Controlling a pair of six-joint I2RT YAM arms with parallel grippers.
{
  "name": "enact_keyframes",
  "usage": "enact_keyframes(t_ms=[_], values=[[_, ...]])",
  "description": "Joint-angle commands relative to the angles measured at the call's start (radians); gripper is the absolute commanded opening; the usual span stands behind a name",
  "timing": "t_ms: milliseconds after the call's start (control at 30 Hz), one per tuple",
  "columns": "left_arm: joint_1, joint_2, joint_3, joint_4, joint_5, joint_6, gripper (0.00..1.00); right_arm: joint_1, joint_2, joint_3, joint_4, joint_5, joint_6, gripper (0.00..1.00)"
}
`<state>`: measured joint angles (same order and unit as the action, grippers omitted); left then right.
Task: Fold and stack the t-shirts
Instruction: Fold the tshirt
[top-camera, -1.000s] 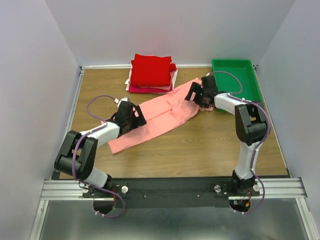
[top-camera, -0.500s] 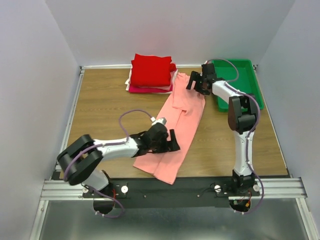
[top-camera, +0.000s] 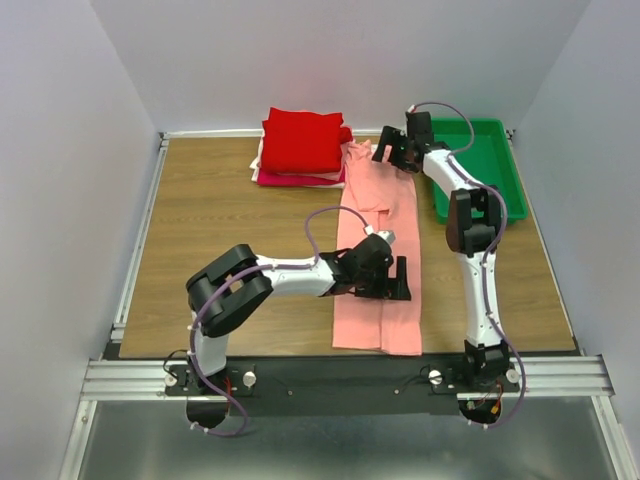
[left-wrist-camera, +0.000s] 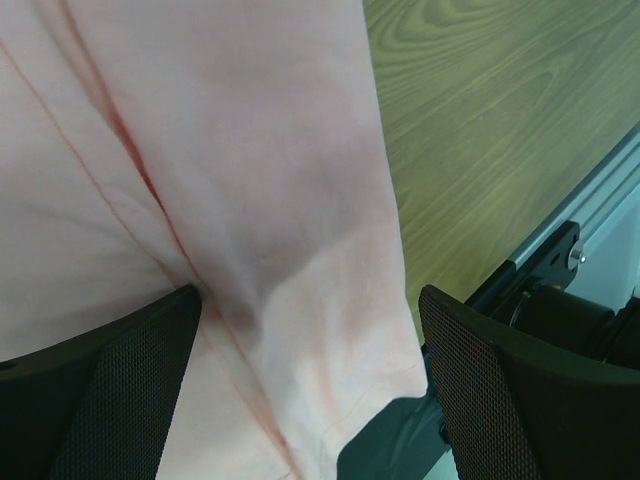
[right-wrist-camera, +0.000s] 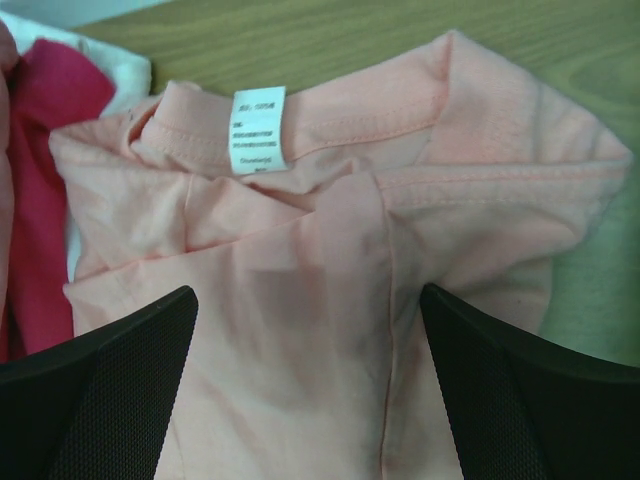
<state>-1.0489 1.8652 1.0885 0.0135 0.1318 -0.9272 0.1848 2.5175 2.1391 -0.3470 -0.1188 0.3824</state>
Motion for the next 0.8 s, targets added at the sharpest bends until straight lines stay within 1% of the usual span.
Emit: enact_keyframes(t_ms=[0, 200, 300, 433, 533, 600, 733, 767], values=[[-0.005, 0.098, 0.066, -0.069, 0.052, 0.059, 0.98, -0.03, 0.164, 0.036, -0.162, -0.04, -0.027, 1.0], [0.007, 0.158, 0.154, -0.104, 0.046, 0.089, 0.98, -0.041, 0.242, 0.159, -0.161, -0.087, -0.056, 1.0], [0.016, 0.161, 0.183, -0.144, 0.017, 0.099, 0.98, -0.042, 0.248, 0.176, -0.161, -0.059, -0.062, 1.0], [0.024, 0.161, 0.198, -0.152, 0.025, 0.122, 0.98, -0.054, 0.244, 0.185, -0.161, -0.062, -0.063, 1.0], [0.015, 0.152, 0.224, -0.159, 0.068, 0.151, 0.98, -0.054, 0.198, 0.162, -0.161, -0.107, -0.086, 1.0], [-0.002, 0.117, 0.241, -0.175, 0.039, 0.165, 0.98, -0.057, 0.123, 0.145, -0.159, -0.139, -0.099, 1.0], [-0.026, 0.046, 0.3, -0.239, -0.027, 0.206, 0.98, -0.056, -0.06, 0.078, -0.158, -0.098, -0.097, 1.0], [-0.033, 0.01, 0.306, -0.247, -0.038, 0.212, 0.98, -0.056, -0.095, 0.033, -0.158, -0.097, -0.1, 1.0]])
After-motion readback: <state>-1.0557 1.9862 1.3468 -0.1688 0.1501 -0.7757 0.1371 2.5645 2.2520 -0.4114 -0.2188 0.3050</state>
